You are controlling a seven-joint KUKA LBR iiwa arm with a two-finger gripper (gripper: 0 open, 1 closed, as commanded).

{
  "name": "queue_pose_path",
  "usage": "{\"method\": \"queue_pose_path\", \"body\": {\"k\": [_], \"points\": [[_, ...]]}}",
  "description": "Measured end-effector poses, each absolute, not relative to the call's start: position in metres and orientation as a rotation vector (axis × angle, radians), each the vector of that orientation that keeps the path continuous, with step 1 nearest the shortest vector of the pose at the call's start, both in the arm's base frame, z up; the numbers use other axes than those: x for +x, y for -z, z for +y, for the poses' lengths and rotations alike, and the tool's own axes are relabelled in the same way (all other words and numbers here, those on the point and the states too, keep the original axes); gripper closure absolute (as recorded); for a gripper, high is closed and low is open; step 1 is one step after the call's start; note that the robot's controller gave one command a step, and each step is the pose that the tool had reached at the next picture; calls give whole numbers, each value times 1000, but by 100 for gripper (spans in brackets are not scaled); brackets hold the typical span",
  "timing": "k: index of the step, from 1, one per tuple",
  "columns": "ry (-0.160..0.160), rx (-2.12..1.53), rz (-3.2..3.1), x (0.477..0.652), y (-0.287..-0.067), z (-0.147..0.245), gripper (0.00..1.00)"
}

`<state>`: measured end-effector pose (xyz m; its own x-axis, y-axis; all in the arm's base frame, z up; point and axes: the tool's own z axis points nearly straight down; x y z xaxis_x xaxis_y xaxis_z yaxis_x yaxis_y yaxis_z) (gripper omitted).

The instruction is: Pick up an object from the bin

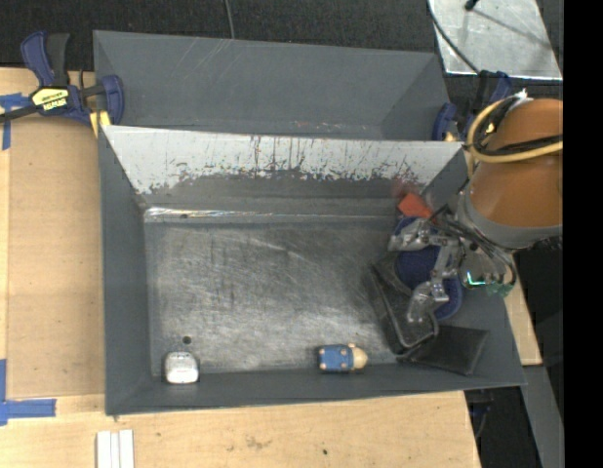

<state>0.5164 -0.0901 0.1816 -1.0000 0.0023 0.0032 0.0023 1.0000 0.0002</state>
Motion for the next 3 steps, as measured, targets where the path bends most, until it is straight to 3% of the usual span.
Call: {"method": "queue_pose_path", "body": {"k": [1, 2, 3], "points": [[-6, 564, -3103, 571, -112, -136, 0], [-3, 1295, -2869, 599, -115, -108, 0], [8, 1798, -2576, 619, -107, -96, 0]]}}
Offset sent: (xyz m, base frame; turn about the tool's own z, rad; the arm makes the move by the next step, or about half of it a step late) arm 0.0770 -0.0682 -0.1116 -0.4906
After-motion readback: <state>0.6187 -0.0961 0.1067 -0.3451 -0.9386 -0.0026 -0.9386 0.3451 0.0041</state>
